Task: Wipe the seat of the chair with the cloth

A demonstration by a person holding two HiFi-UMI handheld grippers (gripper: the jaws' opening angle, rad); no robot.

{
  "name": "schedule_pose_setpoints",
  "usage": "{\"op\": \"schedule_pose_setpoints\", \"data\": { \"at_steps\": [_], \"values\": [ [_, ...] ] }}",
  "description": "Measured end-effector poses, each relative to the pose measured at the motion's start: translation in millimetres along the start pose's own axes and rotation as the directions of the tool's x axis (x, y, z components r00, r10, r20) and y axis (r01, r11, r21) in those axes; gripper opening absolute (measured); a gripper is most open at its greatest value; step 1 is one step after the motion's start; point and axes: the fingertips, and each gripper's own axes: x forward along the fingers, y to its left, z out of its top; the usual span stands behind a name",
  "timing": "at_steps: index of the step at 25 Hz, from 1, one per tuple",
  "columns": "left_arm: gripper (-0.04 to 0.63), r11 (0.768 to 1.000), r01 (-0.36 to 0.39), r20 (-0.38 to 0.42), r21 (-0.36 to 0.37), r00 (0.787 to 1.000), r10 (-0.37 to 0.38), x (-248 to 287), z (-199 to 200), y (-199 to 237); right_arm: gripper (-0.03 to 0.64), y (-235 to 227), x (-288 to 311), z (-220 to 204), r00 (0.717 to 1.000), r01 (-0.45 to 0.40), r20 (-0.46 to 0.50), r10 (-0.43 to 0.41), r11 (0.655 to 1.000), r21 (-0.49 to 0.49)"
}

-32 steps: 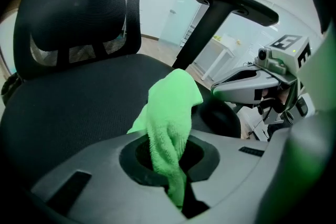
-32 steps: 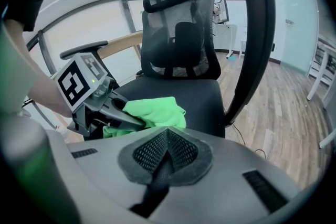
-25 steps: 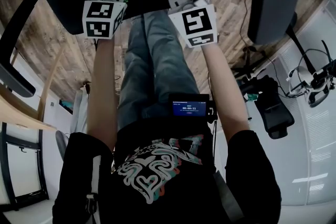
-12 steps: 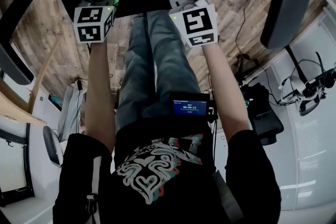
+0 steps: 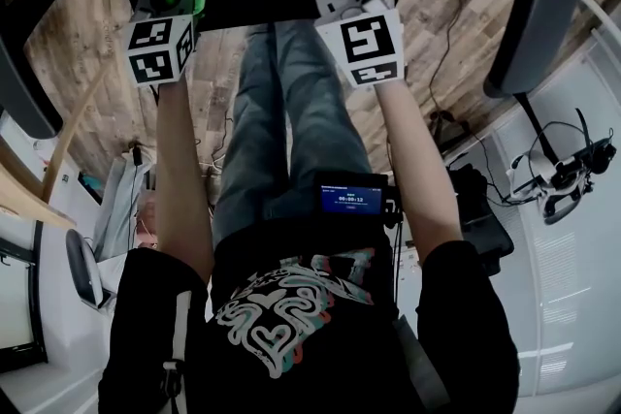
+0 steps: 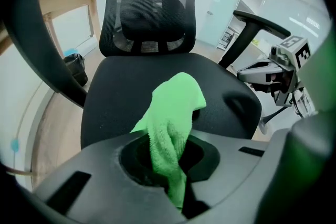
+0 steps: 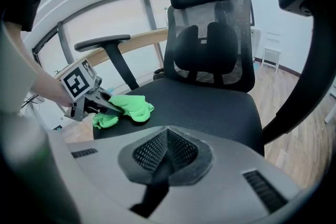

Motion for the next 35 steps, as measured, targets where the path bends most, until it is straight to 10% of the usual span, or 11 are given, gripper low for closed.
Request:
{"op": "schedule_pose_setpoints", "data": {
  "at_steps": [18, 35],
  "values": [
    [0.028, 0.998, -0.060, -0.021, -0.030, 0.998, 0.060, -9.9, -5.5, 27.6, 0.003, -4.9, 2.0, -3.8, 1.000, 0.010, -0.026, -0.009, 1.000, 0.022],
    [0.028, 0.998, 0.043, -0.062, 0.037, 0.997, -0.041, 21.4, 15.6, -7.4, 0.003, -11.5, 1.4, -20.6, 0.996, 0.027, -0.083, -0.019, 0.995, 0.092]
  ]
}}
